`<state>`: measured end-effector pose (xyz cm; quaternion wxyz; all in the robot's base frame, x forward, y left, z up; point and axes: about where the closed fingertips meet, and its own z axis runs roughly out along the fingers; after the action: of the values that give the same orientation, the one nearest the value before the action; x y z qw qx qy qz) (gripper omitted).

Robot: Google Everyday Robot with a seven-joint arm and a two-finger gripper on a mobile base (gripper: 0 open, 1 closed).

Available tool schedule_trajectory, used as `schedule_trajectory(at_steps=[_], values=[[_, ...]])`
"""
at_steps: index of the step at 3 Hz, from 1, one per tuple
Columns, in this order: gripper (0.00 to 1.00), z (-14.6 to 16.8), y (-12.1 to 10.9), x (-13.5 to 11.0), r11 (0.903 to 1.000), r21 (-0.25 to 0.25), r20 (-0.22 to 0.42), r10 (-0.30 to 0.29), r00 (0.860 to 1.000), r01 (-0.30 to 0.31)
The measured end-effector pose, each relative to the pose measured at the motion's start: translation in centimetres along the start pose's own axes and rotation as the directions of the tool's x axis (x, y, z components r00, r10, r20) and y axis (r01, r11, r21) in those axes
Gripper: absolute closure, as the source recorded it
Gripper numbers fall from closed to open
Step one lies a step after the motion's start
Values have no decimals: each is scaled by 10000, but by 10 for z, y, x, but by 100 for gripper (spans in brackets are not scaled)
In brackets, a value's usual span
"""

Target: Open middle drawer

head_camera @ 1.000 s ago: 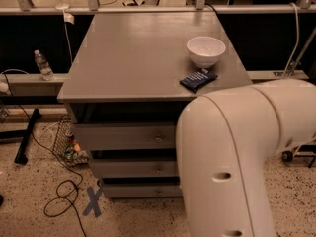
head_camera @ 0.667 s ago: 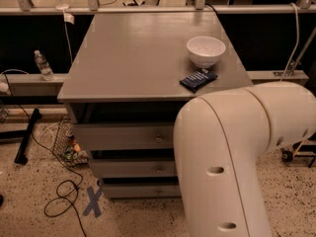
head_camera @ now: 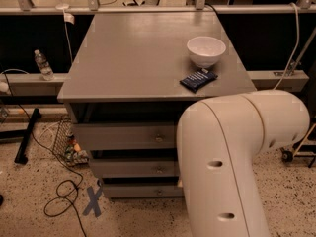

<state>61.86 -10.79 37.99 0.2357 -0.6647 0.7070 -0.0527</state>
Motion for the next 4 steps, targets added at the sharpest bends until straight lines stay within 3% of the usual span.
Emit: schedule_trajectory(at_steps=[3,4], values=[[86,-2,-6,-2,10000,43,50,-73,10000,73],[100,-4,-7,-3,10000,41,51,-74,10000,74]])
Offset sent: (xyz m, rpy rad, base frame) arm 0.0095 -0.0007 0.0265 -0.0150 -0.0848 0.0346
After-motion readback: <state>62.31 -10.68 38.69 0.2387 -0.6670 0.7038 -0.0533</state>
